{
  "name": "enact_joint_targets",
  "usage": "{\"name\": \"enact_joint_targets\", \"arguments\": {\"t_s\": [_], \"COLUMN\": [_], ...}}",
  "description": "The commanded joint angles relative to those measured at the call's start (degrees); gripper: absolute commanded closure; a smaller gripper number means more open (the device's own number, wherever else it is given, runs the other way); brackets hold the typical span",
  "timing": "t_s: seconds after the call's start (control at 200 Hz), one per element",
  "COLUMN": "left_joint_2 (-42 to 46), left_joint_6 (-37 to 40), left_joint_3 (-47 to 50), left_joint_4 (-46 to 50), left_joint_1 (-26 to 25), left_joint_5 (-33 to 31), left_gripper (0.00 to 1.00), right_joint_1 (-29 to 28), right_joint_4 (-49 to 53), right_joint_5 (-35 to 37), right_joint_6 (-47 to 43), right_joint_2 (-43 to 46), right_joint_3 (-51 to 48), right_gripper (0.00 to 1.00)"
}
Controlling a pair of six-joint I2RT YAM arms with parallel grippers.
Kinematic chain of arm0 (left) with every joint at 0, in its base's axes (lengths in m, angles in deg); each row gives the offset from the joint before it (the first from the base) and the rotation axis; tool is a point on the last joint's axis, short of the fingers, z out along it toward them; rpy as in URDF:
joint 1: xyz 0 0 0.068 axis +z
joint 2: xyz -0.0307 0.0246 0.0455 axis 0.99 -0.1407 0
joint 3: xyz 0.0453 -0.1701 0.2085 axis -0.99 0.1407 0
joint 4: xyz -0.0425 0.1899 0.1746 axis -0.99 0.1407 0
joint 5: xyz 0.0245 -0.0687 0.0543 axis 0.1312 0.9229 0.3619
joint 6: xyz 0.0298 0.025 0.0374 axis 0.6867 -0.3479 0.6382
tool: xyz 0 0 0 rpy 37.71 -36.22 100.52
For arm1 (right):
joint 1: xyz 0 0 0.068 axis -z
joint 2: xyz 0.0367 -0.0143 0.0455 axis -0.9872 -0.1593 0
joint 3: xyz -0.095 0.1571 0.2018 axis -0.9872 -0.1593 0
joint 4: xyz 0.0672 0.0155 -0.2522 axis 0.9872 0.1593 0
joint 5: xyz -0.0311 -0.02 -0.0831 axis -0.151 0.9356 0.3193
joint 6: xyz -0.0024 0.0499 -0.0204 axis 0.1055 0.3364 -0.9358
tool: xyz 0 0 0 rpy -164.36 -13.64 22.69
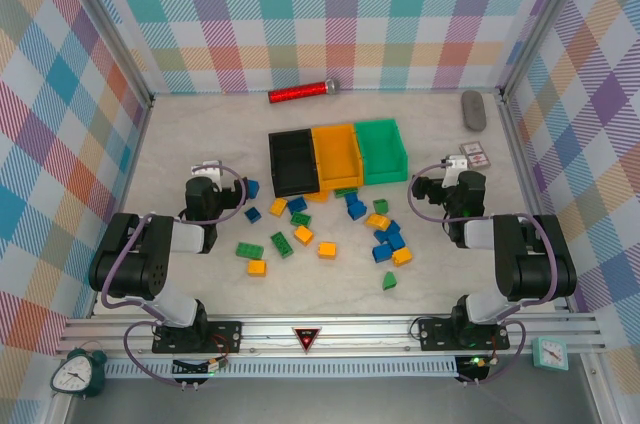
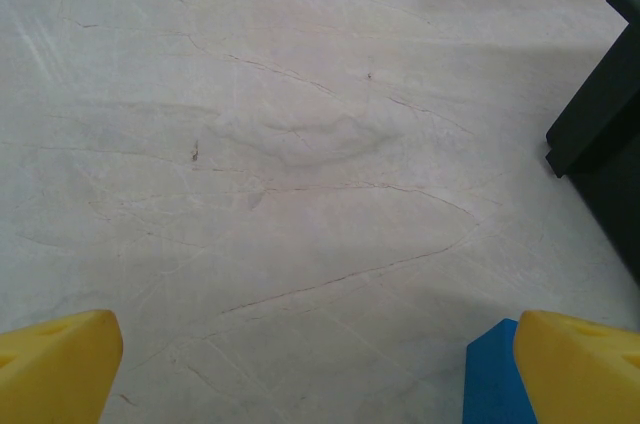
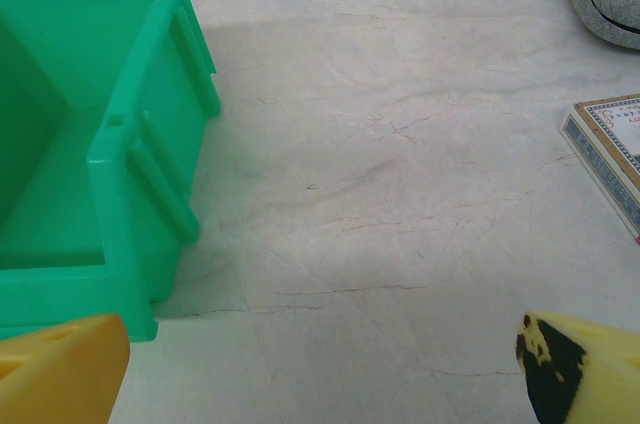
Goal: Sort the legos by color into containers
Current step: Pick up the lego from the center of the table.
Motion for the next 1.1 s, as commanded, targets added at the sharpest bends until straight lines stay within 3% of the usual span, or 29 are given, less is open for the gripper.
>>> {"name": "enact_joint_targets", "arguments": {"t_s": [0.0, 0.79, 1.095], "left_joint_2": [-0.05, 0.48, 14.07], "left_joint_6": [0.91, 0.95, -1.12], "left_joint_3": [-1.04, -1.07, -7.36], "left_joint_4": [-0.14, 0.06, 20.24], "left_joint_1": [0.52, 0.47, 0.51], "left_joint_5": [0.91, 1.07, -2.95], "left_gripper": [0.0, 0.0, 0.0], "right_joint_1": [0.26, 0.25, 0.25], "right_joint_4": [0.06, -0.34, 21.22], "right_joint_5": [-1.21, -0.89, 2.45], "right_joint_6": [-0.38, -0.21, 1.08], "right_joint_2": [0.44, 0.61, 16.02], "right_joint_3": [1.1, 0.85, 6.59], "right_gripper": [0.01, 0.01, 0.01]}}
